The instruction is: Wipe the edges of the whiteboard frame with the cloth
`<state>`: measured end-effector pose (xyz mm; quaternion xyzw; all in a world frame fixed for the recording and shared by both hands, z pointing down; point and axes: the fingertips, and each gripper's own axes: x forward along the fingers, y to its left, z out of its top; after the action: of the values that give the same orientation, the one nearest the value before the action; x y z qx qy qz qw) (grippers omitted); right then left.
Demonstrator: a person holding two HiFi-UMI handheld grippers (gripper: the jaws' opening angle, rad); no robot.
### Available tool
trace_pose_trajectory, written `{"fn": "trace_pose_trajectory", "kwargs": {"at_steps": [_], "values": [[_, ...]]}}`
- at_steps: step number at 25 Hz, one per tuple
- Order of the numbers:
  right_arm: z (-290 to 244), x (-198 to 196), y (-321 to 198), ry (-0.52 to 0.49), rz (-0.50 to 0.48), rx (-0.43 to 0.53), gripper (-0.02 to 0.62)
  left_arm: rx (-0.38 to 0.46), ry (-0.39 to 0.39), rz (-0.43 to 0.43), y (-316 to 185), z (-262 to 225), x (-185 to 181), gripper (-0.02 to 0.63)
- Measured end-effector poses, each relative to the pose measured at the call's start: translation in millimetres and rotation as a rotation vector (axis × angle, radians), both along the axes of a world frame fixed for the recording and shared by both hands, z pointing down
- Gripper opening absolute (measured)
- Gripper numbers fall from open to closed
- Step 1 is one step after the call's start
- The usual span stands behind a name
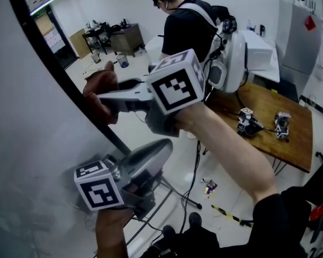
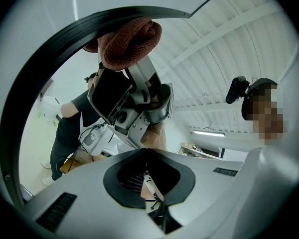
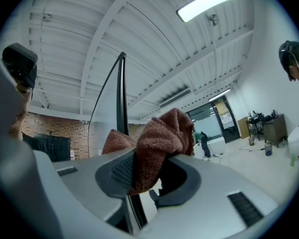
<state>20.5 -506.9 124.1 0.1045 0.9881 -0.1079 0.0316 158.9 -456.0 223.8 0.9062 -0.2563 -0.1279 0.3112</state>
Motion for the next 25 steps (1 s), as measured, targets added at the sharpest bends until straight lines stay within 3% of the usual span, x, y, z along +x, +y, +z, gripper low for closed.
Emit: {"fn": "trace_pose_trajectory", "kwargs": {"at_steps": [25], "values": [[75.5,2.6,5.0,0.054,0.026,-0.030,0.110,-0.051,0.024,0.003,9.1,50.9,3.9,-0.012]]}}
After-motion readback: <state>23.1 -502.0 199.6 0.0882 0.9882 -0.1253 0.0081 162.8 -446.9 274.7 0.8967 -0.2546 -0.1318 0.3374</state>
